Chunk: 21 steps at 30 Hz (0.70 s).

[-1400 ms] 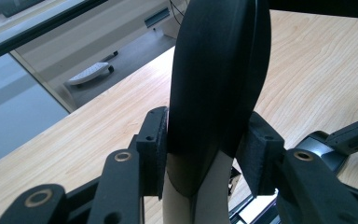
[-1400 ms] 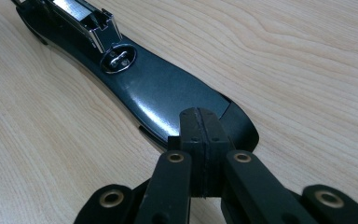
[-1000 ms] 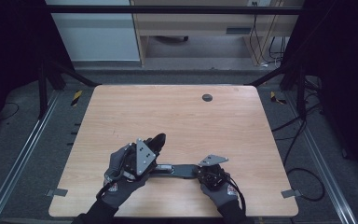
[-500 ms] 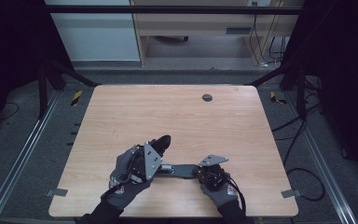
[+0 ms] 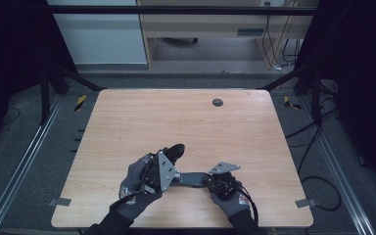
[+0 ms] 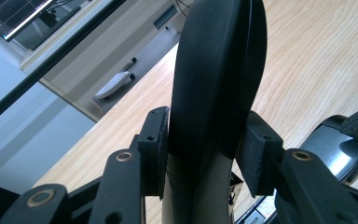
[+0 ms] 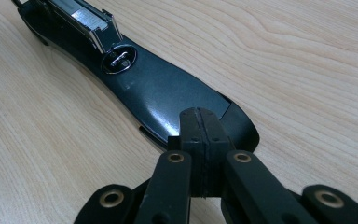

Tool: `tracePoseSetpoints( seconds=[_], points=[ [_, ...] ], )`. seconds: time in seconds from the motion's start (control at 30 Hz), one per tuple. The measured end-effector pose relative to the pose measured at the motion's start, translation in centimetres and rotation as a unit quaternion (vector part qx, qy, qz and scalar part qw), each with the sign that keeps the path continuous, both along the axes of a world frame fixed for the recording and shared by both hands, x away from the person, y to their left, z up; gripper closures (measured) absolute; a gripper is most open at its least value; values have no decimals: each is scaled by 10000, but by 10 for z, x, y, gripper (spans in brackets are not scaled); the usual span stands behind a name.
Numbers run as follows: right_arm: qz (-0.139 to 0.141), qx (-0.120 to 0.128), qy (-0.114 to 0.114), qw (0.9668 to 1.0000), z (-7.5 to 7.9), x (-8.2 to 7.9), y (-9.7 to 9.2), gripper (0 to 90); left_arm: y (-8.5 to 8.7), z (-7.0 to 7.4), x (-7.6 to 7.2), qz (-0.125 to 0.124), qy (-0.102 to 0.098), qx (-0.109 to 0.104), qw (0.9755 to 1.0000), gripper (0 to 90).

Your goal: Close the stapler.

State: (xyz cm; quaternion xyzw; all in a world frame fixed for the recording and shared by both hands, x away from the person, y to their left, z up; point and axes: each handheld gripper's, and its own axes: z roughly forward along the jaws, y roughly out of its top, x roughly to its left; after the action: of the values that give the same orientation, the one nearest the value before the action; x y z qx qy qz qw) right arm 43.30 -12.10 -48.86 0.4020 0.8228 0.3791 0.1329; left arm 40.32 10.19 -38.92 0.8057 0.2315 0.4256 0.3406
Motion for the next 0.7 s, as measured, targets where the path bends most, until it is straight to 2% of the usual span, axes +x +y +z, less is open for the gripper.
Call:
tracePoseSetpoints(
  seconds=[0.3,0.63,0.7],
  points=[
    [0,16,-3,10000,0,0,0,900,-7,-4,0,-45,-23,151,9999,567],
    [-12,41,11,10000,0,0,0,900,-18,-11,0,-106,-87,461,9988,563],
    [0,27,5,10000,0,0,-1,900,-20,-12,0,-119,-90,468,9988,562]
  ],
)
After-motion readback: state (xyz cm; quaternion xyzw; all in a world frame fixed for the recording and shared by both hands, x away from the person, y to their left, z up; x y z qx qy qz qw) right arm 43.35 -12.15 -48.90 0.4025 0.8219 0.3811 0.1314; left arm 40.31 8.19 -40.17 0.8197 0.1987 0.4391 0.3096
